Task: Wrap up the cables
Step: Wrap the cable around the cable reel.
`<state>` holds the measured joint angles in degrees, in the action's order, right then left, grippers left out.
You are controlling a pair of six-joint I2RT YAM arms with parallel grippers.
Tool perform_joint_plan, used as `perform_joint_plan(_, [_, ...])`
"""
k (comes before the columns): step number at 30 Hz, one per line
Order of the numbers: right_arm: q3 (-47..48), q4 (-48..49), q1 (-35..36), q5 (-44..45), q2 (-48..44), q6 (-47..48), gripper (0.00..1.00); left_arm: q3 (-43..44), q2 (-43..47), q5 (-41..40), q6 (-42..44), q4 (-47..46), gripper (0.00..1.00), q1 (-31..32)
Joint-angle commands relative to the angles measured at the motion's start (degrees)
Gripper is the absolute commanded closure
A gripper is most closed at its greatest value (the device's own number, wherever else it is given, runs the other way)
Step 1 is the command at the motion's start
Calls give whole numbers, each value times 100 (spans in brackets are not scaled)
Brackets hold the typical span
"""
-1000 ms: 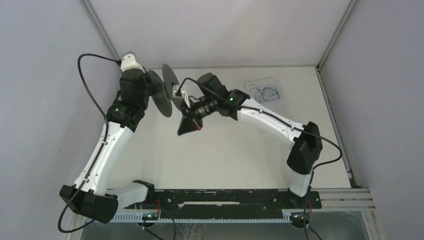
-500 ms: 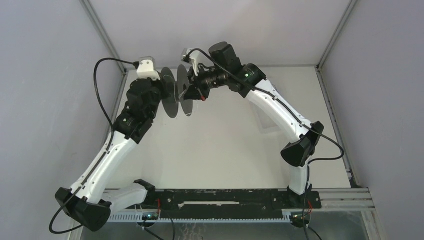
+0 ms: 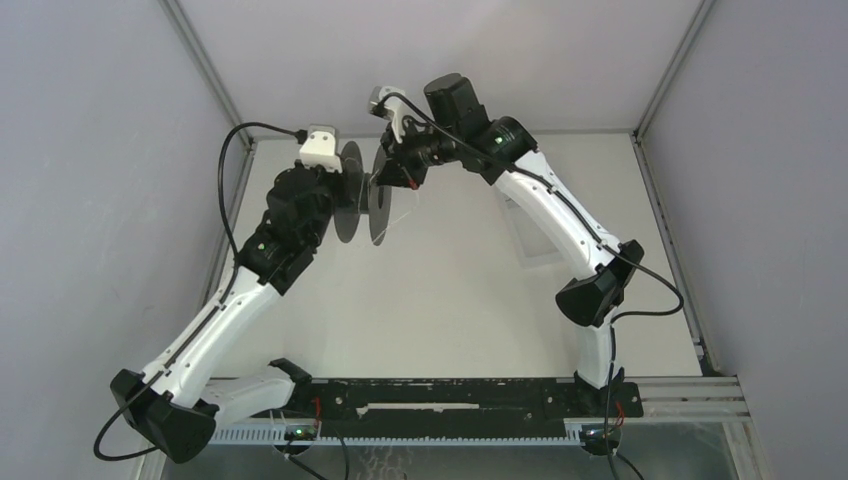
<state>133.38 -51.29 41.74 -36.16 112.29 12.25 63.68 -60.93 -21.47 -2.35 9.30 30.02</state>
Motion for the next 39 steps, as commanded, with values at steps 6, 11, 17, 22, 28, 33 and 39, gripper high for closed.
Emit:
perform_joint_plan(6, [464, 524, -432, 838, -95, 611, 94, -290, 243, 9, 379, 139, 100, 1])
perform_joint_plan(11, [521, 665, -585, 1158, 37, 639, 95, -299, 254, 145, 318, 190, 100, 1])
perform_joint_plan(17, [599, 728, -812, 1322, 234, 794, 95, -292, 283, 222, 291, 253, 100, 3])
perform_joint_plan(22, [555, 743, -994, 1329, 373, 928, 95, -278, 282, 295, 239, 257, 100, 3])
perform_joint_plan(28, [284, 783, -1194, 1117, 527, 1068, 95, -208, 296, 414, 148, 332, 100, 2])
perform_joint_plan(33, [-216, 898, -1305, 997, 607, 1203, 95, -127, 316, 513, 71, 424, 100, -11])
perform_joint_plan(39, [-896, 1123, -1402, 870, 719, 1294, 92, 17, 333, 638, -68, 540, 100, -63])
